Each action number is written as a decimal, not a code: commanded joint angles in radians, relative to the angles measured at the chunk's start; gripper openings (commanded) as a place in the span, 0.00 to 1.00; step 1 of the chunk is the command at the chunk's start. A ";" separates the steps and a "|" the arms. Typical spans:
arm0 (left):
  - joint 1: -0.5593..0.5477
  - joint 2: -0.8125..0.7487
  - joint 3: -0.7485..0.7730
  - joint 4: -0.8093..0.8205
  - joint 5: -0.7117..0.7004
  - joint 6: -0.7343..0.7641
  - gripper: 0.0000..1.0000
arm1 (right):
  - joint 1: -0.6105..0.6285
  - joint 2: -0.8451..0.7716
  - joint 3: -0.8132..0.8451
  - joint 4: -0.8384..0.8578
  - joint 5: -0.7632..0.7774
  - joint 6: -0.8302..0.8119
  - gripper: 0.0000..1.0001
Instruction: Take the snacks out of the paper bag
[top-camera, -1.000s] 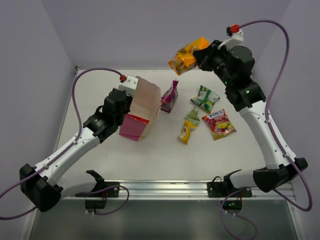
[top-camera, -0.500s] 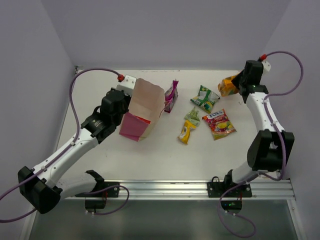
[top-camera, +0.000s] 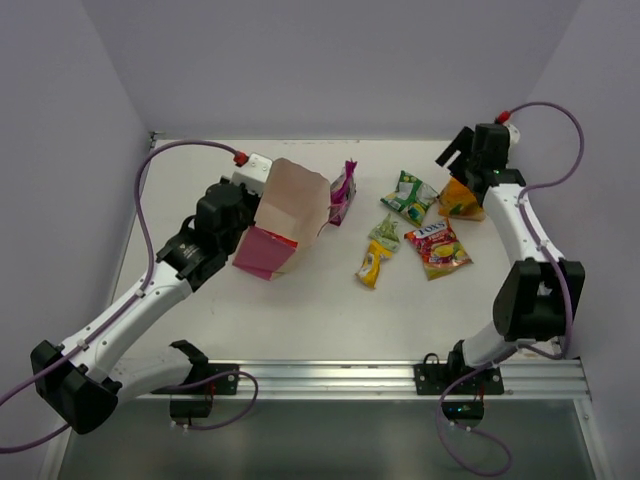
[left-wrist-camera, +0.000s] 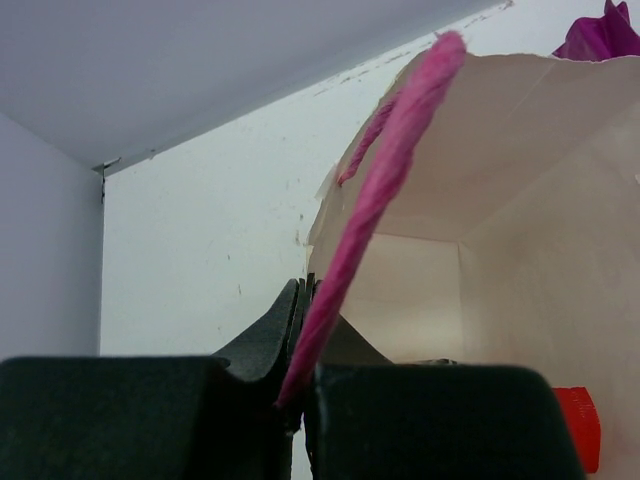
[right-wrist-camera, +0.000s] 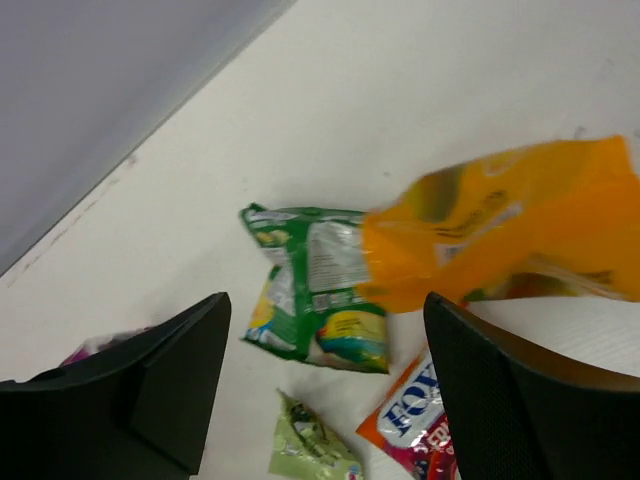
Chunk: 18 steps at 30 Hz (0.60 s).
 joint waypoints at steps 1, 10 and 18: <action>0.011 -0.033 0.001 0.125 0.022 0.051 0.00 | 0.175 -0.177 0.045 0.033 -0.085 -0.162 0.82; 0.017 -0.024 0.007 0.148 0.064 0.057 0.00 | 0.606 -0.231 0.115 0.136 -0.397 -0.495 0.77; 0.020 -0.044 -0.013 0.151 0.105 0.035 0.00 | 0.813 -0.048 0.227 0.094 -0.515 -0.674 0.69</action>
